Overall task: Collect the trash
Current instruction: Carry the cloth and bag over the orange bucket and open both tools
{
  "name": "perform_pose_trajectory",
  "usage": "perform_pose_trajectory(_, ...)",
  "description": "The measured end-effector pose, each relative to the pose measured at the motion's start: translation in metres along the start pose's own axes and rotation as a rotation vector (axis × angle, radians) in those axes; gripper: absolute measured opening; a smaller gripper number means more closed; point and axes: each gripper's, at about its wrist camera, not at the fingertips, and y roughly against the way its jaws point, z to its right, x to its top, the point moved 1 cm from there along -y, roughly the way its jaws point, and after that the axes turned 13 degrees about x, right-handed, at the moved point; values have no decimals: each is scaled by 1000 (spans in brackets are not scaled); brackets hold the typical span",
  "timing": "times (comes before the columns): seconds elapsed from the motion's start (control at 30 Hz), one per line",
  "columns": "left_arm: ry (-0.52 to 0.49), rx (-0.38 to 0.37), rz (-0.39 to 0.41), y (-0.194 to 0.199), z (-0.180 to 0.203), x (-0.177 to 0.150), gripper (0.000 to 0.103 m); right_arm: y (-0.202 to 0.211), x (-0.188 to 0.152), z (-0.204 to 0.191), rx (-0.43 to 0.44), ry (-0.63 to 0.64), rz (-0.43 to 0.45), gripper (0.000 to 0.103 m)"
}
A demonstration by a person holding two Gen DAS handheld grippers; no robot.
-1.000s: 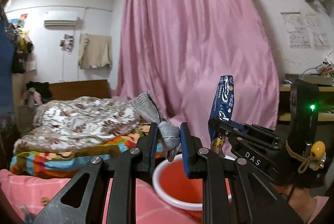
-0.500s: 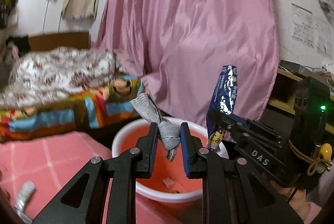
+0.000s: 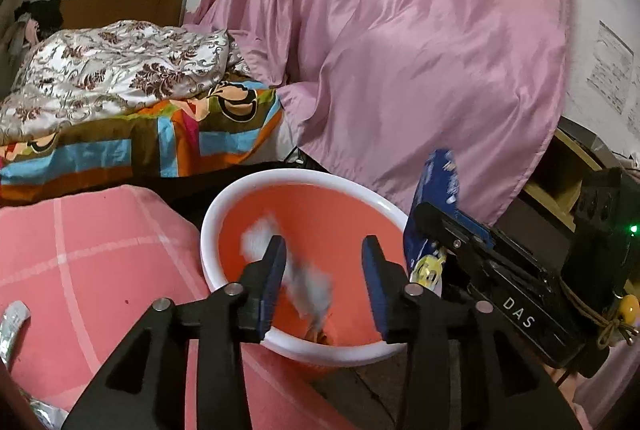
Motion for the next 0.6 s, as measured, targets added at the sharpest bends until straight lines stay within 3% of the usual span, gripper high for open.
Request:
perform_pose_trajectory(0.2, 5, 15, -10, 2, -3, -1, 36, 2, -1, 6, -1, -32, 6, 45)
perform_pose_trajectory(0.27, 13, 26, 6, 6, -5, -3, 40, 4, -1, 5, -2, -38, 14, 47)
perform_pose_trajectory(0.4, 35, 56, 62, 22, -12, -4, 45, 11, 0, 3, -4, -29, 53, 57)
perform_pose_trajectory(0.6, 95, 139, 180, 60, -34, -7, 60, 28, 7, -17, 22, 0, 161, 78)
